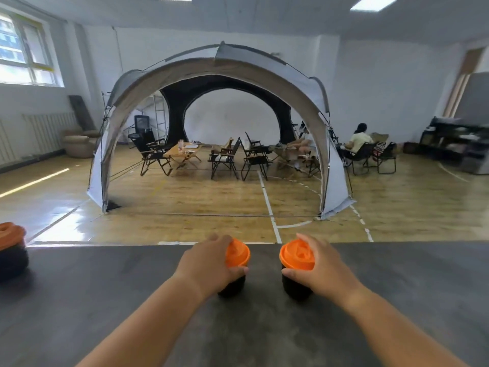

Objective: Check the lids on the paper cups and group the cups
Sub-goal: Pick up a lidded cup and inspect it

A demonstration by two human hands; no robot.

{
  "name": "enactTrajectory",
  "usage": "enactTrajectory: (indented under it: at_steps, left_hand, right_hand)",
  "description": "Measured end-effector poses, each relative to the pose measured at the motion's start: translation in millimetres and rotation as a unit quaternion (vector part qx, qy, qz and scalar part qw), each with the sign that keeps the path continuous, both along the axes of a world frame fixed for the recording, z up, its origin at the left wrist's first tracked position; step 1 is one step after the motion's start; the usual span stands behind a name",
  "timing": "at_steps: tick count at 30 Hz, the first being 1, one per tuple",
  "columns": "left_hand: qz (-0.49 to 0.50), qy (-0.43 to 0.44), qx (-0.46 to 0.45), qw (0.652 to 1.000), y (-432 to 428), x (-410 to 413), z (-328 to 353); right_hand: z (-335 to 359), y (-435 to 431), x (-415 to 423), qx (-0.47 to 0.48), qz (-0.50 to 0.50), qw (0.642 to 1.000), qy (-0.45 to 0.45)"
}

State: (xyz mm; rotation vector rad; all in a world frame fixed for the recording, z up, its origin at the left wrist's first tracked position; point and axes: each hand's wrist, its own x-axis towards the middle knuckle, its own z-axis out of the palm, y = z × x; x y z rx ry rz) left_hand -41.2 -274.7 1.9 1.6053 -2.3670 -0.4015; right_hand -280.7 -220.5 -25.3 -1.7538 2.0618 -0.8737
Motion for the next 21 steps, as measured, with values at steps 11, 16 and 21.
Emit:
enactTrajectory:
  at_steps: [11, 16, 21]
  left_hand:
    - [-0.140, 0.268, -0.125, 0.945, 43.0, -63.0, -13.8]
    - [-0.050, 0.458, 0.051, 0.886, 32.4, -106.4, -43.7]
    - [-0.019, 0.542, 0.163, 0.824, 19.6, -122.4, -56.3]
  right_hand:
    - [5.4, 3.3, -8.7, -0.065, -0.008, 0.982, -0.175]
    - [0.5, -16.8, -23.1, -0.064, -0.098, 0.933, -0.340]
    - [-7.3, -27.1, -19.2, -0.008, -0.129, 0.909, -0.397]
